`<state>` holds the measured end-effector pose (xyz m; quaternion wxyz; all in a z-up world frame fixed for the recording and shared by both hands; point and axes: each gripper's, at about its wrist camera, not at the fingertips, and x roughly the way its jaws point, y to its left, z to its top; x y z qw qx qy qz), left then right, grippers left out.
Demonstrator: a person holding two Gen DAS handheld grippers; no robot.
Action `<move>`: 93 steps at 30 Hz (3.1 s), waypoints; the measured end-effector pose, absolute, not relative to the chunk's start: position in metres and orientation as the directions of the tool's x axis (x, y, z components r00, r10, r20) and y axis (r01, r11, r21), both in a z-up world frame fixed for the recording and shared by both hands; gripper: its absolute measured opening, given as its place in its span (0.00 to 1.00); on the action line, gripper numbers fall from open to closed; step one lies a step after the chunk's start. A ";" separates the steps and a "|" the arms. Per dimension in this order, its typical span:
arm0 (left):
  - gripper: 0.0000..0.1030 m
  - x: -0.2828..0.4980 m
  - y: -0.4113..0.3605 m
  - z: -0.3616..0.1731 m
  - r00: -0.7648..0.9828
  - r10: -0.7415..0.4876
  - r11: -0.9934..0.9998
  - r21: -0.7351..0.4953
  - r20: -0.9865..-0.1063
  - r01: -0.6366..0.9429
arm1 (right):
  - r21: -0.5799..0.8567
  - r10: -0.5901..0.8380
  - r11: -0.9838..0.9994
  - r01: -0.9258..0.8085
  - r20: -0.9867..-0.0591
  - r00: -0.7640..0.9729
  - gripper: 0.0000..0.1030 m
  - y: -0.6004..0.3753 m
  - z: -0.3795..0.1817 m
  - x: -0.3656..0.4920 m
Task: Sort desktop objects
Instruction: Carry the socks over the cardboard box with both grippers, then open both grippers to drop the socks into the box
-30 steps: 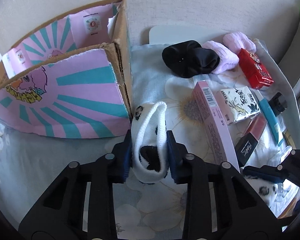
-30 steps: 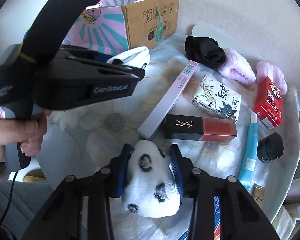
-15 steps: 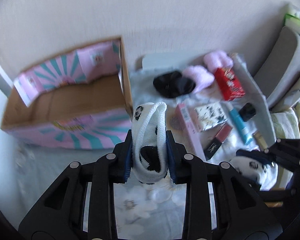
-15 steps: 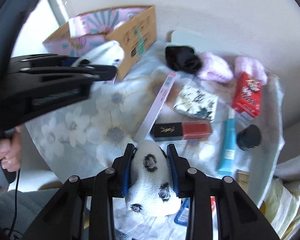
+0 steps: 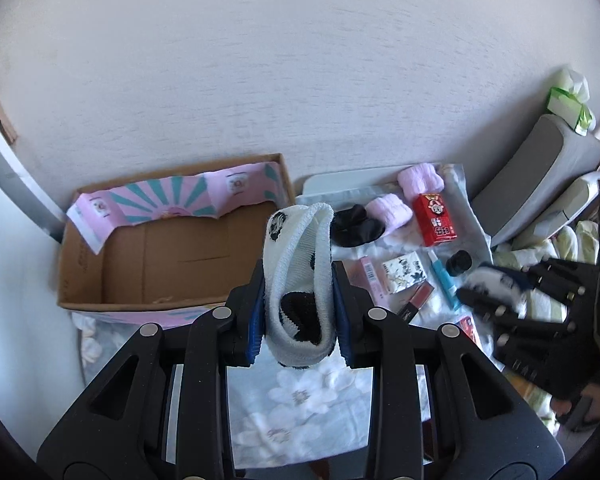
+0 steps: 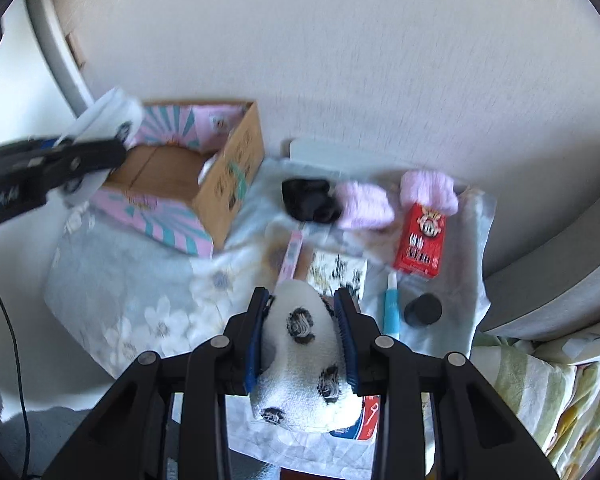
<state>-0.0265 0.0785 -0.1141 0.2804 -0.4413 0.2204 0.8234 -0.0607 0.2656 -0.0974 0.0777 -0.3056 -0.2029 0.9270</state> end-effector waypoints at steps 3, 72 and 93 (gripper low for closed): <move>0.26 -0.041 0.067 -0.103 -0.458 0.250 -0.748 0.130 -0.853 -0.651 | -0.444 0.296 -0.895 -0.046 -0.514 -0.805 0.30 0.249 -0.084 -0.064; 1.00 -0.241 -0.028 -0.165 -0.352 -0.003 -0.820 0.204 -0.936 -0.535 | -0.411 0.455 -0.891 -0.194 -0.796 -0.399 0.99 0.124 -0.147 -0.293; 1.00 -0.182 -0.017 -0.112 -0.380 0.225 -0.816 0.040 -0.897 -0.576 | -0.337 0.378 -0.926 -0.171 -0.812 -0.445 0.99 0.120 -0.106 -0.238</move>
